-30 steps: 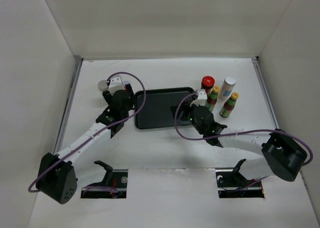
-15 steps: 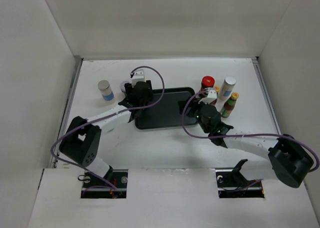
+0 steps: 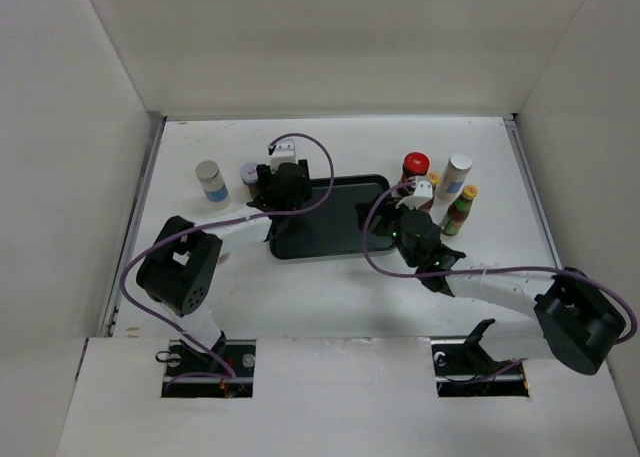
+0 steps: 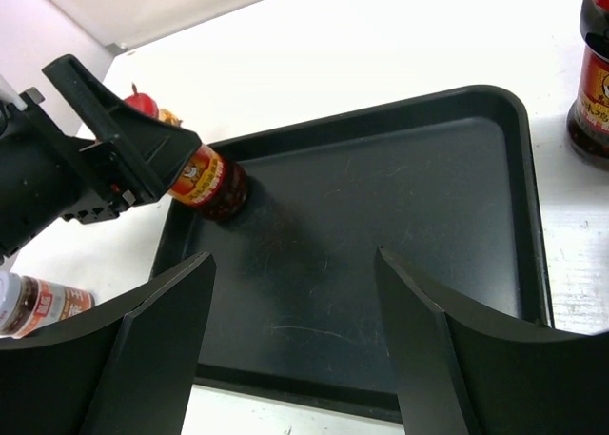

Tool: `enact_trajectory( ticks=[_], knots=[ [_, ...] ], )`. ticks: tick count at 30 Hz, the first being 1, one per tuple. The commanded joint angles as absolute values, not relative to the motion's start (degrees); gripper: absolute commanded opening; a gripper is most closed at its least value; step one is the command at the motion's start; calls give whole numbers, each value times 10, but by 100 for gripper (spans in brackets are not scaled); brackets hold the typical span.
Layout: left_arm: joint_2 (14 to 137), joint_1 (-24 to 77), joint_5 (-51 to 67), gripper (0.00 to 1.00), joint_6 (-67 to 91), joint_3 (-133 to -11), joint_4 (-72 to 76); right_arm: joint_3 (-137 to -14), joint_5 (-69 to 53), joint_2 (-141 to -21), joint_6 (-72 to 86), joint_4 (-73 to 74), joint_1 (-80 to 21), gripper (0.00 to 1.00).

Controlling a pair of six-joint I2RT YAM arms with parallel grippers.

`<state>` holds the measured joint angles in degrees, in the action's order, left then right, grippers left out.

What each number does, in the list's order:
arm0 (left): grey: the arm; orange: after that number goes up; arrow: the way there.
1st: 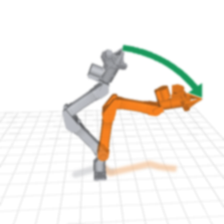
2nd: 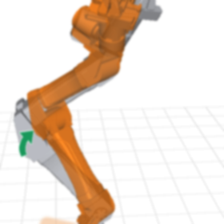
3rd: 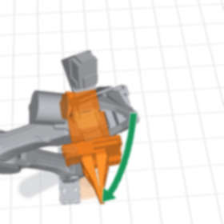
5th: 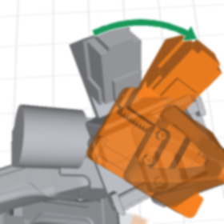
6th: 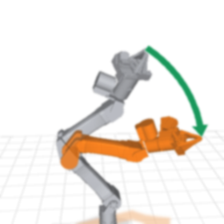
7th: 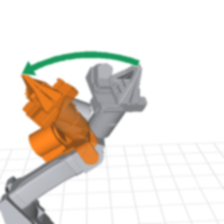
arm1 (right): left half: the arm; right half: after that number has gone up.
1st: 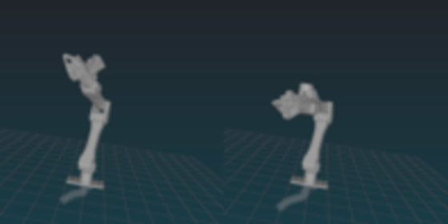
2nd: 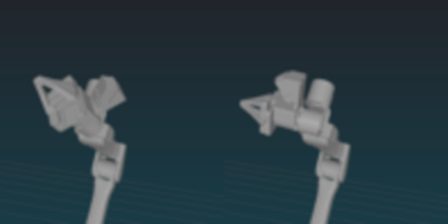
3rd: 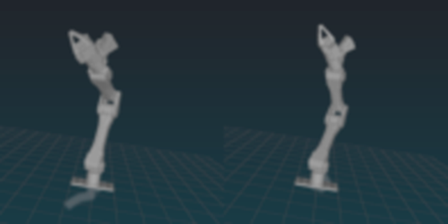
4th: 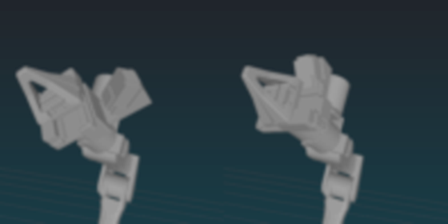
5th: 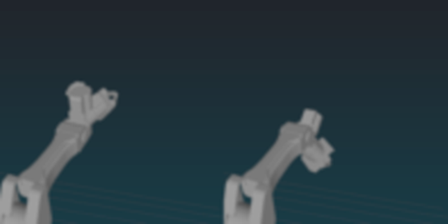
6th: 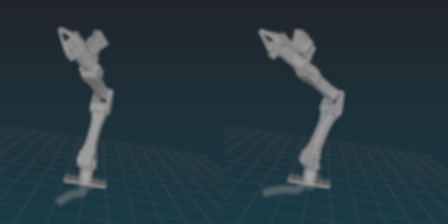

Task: Organize the condiment bottles

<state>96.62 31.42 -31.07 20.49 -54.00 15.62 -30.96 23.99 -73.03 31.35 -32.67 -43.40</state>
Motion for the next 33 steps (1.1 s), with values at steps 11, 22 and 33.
enact_trajectory(
  ticks=[11,22,33],
  knots=[
    [866,333,-361,95,192,-490,275,-309,246,-721,308,-361,-421,71],
    [650,374,-384,62,224,-330,294,-376,225,-691,280,-284,-424,19],
    [606,416,-309,45,307,-201,351,-581,339,-747,207,-28,-348,53]
  ],
)
